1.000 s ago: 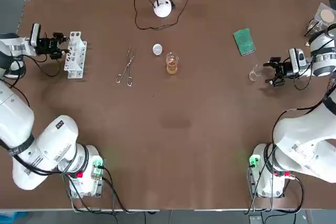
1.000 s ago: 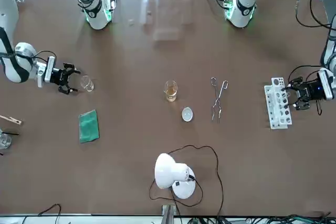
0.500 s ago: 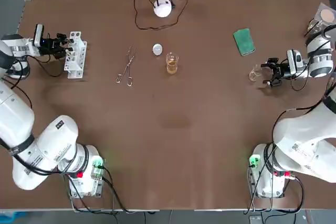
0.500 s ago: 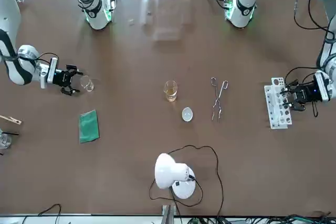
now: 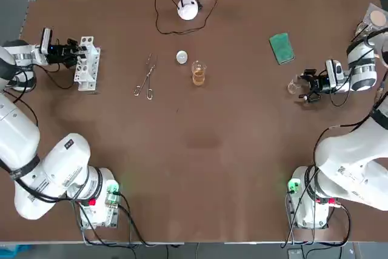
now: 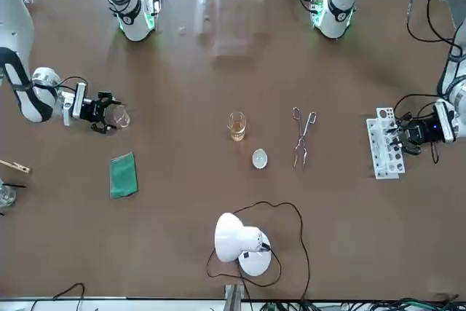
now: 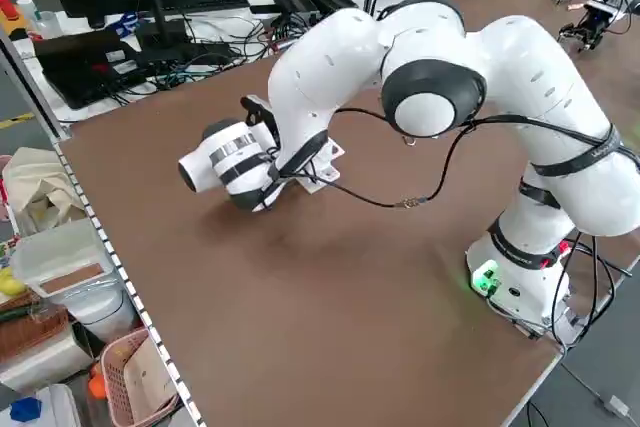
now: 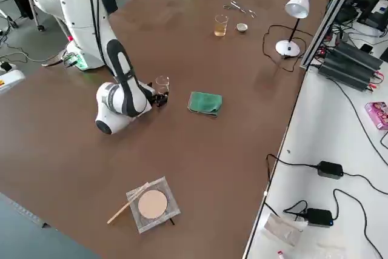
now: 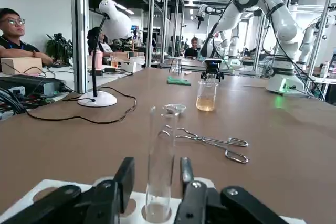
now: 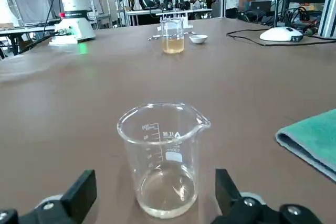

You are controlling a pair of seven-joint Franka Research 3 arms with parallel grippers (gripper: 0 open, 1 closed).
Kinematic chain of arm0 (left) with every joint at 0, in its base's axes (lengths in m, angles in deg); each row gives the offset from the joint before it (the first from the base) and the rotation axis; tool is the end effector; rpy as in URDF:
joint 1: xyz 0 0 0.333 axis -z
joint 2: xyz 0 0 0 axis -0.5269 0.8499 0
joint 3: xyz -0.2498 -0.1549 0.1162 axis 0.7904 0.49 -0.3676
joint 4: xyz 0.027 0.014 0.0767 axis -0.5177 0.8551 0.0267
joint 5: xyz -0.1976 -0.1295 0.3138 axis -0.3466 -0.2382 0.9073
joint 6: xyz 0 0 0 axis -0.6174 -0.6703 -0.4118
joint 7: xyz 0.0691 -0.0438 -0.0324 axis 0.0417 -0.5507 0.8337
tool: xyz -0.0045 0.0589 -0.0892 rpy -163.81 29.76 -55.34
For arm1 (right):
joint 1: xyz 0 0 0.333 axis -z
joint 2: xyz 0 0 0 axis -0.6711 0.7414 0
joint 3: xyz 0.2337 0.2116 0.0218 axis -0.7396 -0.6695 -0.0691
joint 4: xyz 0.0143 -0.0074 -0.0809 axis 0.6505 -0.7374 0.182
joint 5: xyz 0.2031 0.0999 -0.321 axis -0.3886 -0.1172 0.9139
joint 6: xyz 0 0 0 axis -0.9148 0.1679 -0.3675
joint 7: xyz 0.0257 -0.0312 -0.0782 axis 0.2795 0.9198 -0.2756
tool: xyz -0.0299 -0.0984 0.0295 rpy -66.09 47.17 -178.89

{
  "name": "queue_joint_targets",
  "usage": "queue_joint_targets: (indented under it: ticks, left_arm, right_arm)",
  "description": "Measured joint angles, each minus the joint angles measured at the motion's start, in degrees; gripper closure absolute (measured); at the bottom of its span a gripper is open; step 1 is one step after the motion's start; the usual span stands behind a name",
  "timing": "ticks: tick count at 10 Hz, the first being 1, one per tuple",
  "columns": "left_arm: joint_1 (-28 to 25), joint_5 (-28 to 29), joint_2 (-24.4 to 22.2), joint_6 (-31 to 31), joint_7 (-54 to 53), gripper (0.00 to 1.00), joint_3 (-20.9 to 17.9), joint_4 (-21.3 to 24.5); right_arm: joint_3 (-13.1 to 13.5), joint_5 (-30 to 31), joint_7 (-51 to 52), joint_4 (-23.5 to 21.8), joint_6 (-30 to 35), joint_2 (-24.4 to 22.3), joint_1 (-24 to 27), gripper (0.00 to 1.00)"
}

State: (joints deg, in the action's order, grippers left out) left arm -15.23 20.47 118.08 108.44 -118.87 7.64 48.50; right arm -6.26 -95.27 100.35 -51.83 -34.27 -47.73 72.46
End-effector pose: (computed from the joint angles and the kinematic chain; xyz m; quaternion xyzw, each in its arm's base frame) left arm 0.5209 0.2902 0.1455 0.5711 -0.4802 0.4817 0.4595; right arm 0.4003 -0.1833 0.0750 -0.6019 -0.5394 -0.4170 0.4157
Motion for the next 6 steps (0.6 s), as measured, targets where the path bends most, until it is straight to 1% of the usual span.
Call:
queue_joint_targets:
  ticks: [1, 2, 3, 6]
  left_arm:
    - [0.0, 0.0, 0.0, 0.0, 0.0, 0.64, 0.0, 0.0]
    - [-0.1, 0.0, 0.0, 0.0, -0.1, 0.66, 0.0, 0.0]
    - [-0.1, 0.0, 0.0, 0.0, -0.1, 0.75, 0.0, 0.0]
    - [-0.1, -0.5, 0.0, 0.0, -0.1, 0.79, 0.1, 0.0]
  right_arm:
    - [0.0, -0.4, 0.0, 0.0, 0.0, 0.1, -0.7, 0.0]
    - [0.0, -0.7, 0.0, 0.0, 0.0, 0.3, -1.3, 0.0]
    - [0.0, -1.2, 0.1, 0.0, 0.0, 0.4, -1.8, 0.0]
    - [0.0, -1.8, 0.1, 0.0, 0.0, 0.7, -2.9, 0.0]
